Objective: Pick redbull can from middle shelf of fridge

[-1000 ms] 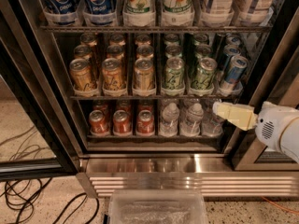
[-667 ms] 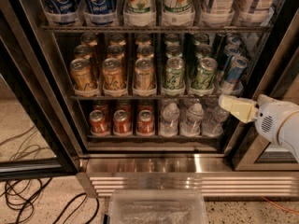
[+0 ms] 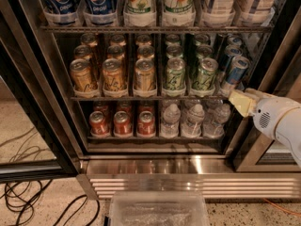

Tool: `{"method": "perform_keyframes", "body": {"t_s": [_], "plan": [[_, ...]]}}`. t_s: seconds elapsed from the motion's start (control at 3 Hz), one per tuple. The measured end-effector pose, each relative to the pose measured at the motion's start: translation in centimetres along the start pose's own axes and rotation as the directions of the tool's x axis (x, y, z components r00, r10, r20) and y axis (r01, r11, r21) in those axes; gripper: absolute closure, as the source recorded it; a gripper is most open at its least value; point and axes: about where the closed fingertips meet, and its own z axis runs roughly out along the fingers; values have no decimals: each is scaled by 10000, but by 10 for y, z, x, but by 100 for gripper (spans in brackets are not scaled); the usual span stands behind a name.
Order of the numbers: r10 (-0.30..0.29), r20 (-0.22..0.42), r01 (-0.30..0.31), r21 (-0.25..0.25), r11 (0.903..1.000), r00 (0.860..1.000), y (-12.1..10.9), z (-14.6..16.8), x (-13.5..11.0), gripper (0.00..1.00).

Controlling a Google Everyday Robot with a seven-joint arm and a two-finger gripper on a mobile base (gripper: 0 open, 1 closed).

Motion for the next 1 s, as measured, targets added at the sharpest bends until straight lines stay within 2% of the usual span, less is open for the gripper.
{"method": "perform_keyframes", "body": {"t_s": [0.33, 0.67, 1.0], "plan": [[-113, 106, 117, -409, 9991, 9999, 10, 6, -1, 63], [-205, 75, 208, -432, 9988, 9998, 12, 11, 2, 56], [-275, 63, 275, -115, 9996, 9996, 3, 14, 5, 40]]}}
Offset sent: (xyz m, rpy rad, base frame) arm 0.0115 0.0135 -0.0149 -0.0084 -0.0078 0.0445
